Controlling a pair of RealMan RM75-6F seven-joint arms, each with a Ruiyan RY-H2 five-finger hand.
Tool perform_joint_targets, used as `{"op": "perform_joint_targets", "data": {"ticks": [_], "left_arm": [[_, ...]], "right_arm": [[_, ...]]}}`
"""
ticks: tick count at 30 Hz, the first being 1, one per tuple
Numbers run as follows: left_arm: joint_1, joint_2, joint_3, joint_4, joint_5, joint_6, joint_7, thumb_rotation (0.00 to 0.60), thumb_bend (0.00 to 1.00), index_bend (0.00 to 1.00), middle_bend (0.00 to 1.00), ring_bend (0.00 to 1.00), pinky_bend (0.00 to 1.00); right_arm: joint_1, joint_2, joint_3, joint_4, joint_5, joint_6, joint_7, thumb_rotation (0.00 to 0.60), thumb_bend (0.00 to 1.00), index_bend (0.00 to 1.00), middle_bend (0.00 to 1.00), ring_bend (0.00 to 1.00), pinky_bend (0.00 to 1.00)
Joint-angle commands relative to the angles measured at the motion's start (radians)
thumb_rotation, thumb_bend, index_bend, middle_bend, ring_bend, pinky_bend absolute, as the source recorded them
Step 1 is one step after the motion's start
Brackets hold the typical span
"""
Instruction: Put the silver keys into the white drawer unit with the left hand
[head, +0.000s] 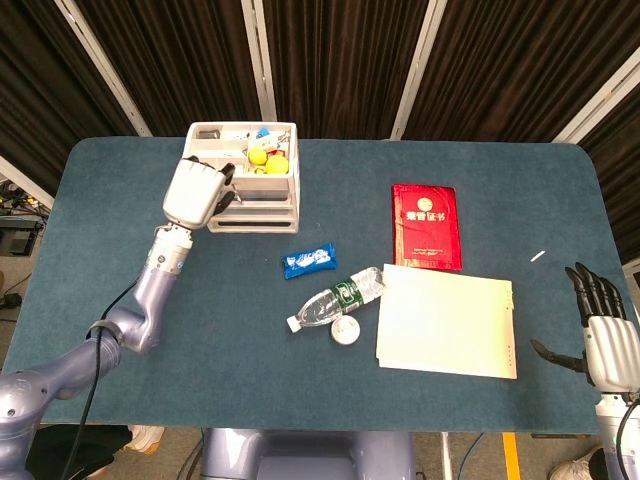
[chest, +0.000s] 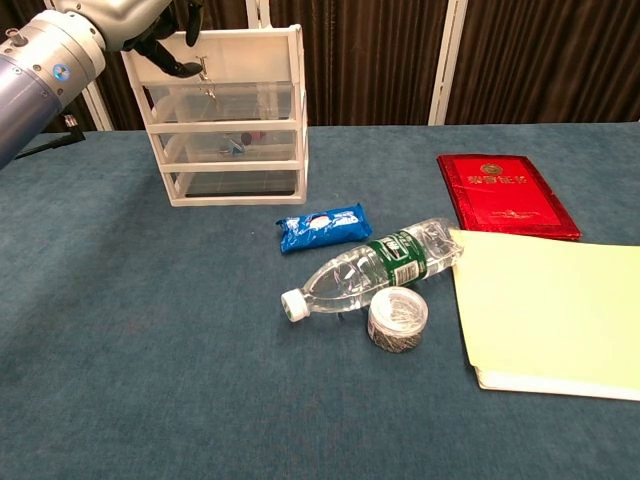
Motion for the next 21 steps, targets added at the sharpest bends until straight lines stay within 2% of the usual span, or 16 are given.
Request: {"op": "perform_joint_targets", "data": {"ticks": [1,9,13,16,19,21], "left_arm": [[-0.002,-0.003,-0.003,-0.004,-0.002,0.002,0.005,0.6,0.21,0.38,0.97,0.84,0.74],[0.01,0.008,-0.012,-0.045,-0.009,0.023,-0.001,0.6,0.21,0.39,0.97,0.84,0.74],[0.05,0.043,-0.01,-0.142,0.002,0.083,-0.023,0.6,0.21,0.38,0.94,0.82,0.71],[0.108,0.085,-0.006,-0.264,0.006,0.156,-0.025,0.6,0.2,0.37,0.83,0.72,0.64],[0.171,0.137,0.012,-0.394,0.005,0.208,-0.003,0.6,0.18,0.34,0.6,0.54,0.53],[0.236,0.194,0.041,-0.525,0.001,0.247,0.019,0.6,0.16,0.3,0.45,0.4,0.43]], "right_arm": [[-0.001,0.0,0.0,0.0,0.0,0.001,0.001,0.6,0.04,0.0,0.0,0.0,0.0],[-0.001,0.002,0.0,0.001,0.003,-0.003,0.006,0.6,0.04,0.0,0.0,0.0,0.0],[0.001,0.004,-0.001,0.0,0.006,-0.008,0.006,0.6,0.04,0.0,0.0,0.0,0.0],[0.002,0.003,-0.001,0.001,0.006,-0.01,0.004,0.6,0.04,0.0,0.0,0.0,0.0],[0.004,0.003,-0.001,0.003,0.01,-0.016,-0.004,0.6,0.04,0.0,0.0,0.0,0.0],[0.006,0.003,-0.002,0.003,0.016,-0.024,-0.012,0.6,0.04,0.0,0.0,0.0,0.0]]}}
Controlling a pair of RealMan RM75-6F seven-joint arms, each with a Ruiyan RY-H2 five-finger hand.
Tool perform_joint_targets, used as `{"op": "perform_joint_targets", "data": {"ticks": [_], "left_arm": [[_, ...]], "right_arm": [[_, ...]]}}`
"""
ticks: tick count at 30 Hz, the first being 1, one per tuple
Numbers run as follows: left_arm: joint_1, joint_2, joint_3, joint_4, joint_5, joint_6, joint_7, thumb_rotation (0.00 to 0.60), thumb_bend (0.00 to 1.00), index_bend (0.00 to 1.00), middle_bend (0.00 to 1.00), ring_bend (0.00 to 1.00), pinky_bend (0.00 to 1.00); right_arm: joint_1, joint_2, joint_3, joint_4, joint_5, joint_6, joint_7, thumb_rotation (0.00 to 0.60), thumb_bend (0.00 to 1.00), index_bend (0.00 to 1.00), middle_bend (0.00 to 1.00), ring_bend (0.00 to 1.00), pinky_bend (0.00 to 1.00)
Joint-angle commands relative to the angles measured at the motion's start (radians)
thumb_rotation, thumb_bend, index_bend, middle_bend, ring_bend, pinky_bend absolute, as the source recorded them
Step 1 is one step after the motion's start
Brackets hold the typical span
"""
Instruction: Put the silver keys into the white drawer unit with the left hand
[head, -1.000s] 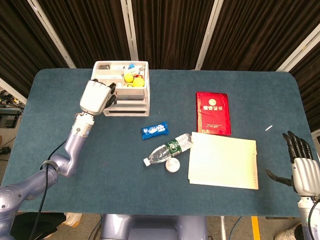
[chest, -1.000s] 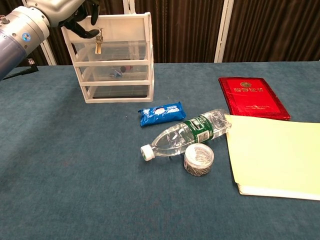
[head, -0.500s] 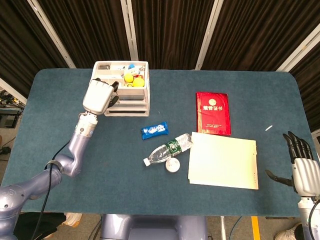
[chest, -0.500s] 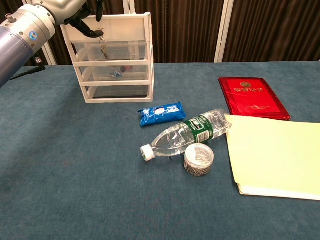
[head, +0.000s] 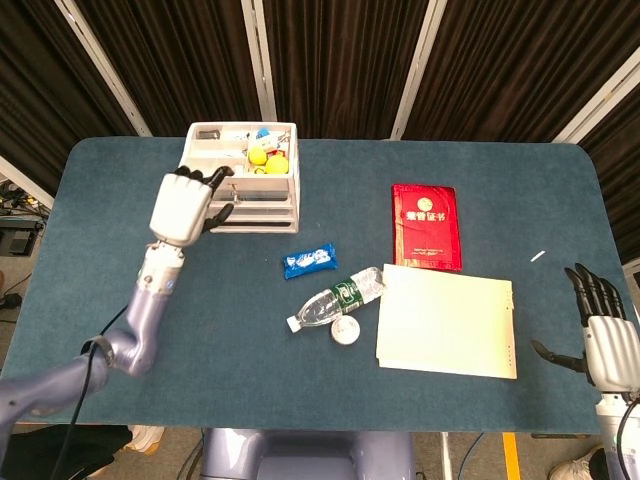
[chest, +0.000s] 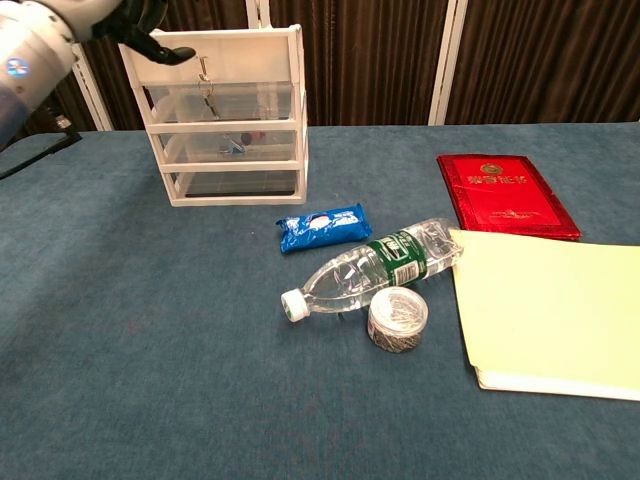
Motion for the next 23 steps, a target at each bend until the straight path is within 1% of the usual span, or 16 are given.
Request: {"op": "perform_joint_targets", "data": {"ticks": [1,2,3,4,5,6,7,8,9,11,15,20,23], "left_arm": [[0.145,0.125,0.053,-0.267,-0.005,0.105,0.042,0.6,0.14,0.26,0.37,0.32,0.38],[0.169,0.146,0.069,-0.31,-0.007,0.114,0.055,0.6,0.13,0.22,0.29,0.24,0.32],[0.203,0.179,0.092,-0.37,-0.012,0.126,0.076,0.6,0.12,0.2,0.23,0.18,0.28],[0.233,0.208,0.111,-0.425,-0.017,0.138,0.093,0.6,0.11,0.16,0.15,0.1,0.21],[0.255,0.227,0.128,-0.46,-0.022,0.143,0.102,0.6,0.1,0.12,0.07,0.04,0.15],[0.285,0.256,0.152,-0.509,-0.029,0.151,0.118,0.6,0.09,0.09,0.03,0.01,0.1],[0.302,0.273,0.166,-0.536,-0.031,0.156,0.125,0.6,0.09,0.06,0.01,0.0,0.05],[0.332,0.298,0.19,-0.574,-0.037,0.166,0.13,0.6,0.09,0.05,0.0,0.0,0.02],[0.349,0.313,0.202,-0.594,-0.038,0.172,0.134,0.6,0.08,0.03,0.0,0.0,0.0],[0.388,0.343,0.233,-0.631,-0.049,0.184,0.14,0.6,0.08,0.01,0.0,0.0,0.0],[0.463,0.397,0.29,-0.68,-0.038,0.215,0.116,0.6,0.08,0.0,0.0,0.0,0.0],[0.546,0.424,0.346,-0.655,-0.006,0.253,0.06,0.6,0.08,0.0,0.0,0.0,0.0],[0.577,0.429,0.359,-0.634,0.006,0.264,0.027,0.6,0.08,0.0,0.0,0.0,0.0]], "right_arm": [[0.003,0.0,-0.001,0.001,0.006,-0.008,-0.009,0.6,0.04,0.0,0.0,0.0,0.0],[0.003,0.001,-0.001,0.0,0.009,-0.012,-0.013,0.6,0.04,0.0,0.0,0.0,0.0],[0.004,0.002,-0.002,0.0,0.012,-0.016,-0.019,0.6,0.04,0.0,0.0,0.0,0.0],[0.005,0.002,-0.002,-0.001,0.016,-0.02,-0.025,0.6,0.04,0.0,0.0,0.0,0.0],[0.005,0.003,-0.003,-0.002,0.019,-0.023,-0.029,0.6,0.04,0.0,0.0,0.0,0.0],[0.006,0.004,-0.003,-0.002,0.023,-0.026,-0.034,0.6,0.04,0.0,0.0,0.0,0.0],[0.007,0.004,-0.002,-0.003,0.025,-0.028,-0.038,0.6,0.04,0.0,0.0,0.0,0.0],[0.008,0.004,0.0,-0.003,0.029,-0.03,-0.042,0.6,0.04,0.0,0.0,0.0,0.0],[0.009,0.004,0.0,-0.003,0.032,-0.031,-0.045,0.6,0.04,0.0,0.0,0.0,0.0],[0.011,0.003,0.002,-0.002,0.04,-0.037,-0.051,0.6,0.04,0.0,0.0,0.0,0.0],[0.013,0.003,0.006,-0.004,0.054,-0.044,-0.062,0.6,0.04,0.0,0.0,0.0,0.0],[0.014,0.0,0.007,-0.005,0.056,-0.044,-0.067,0.6,0.04,0.0,0.0,0.0,0.0],[0.015,-0.002,0.007,-0.004,0.056,-0.045,-0.068,0.6,0.04,0.0,0.0,0.0,0.0]]}}
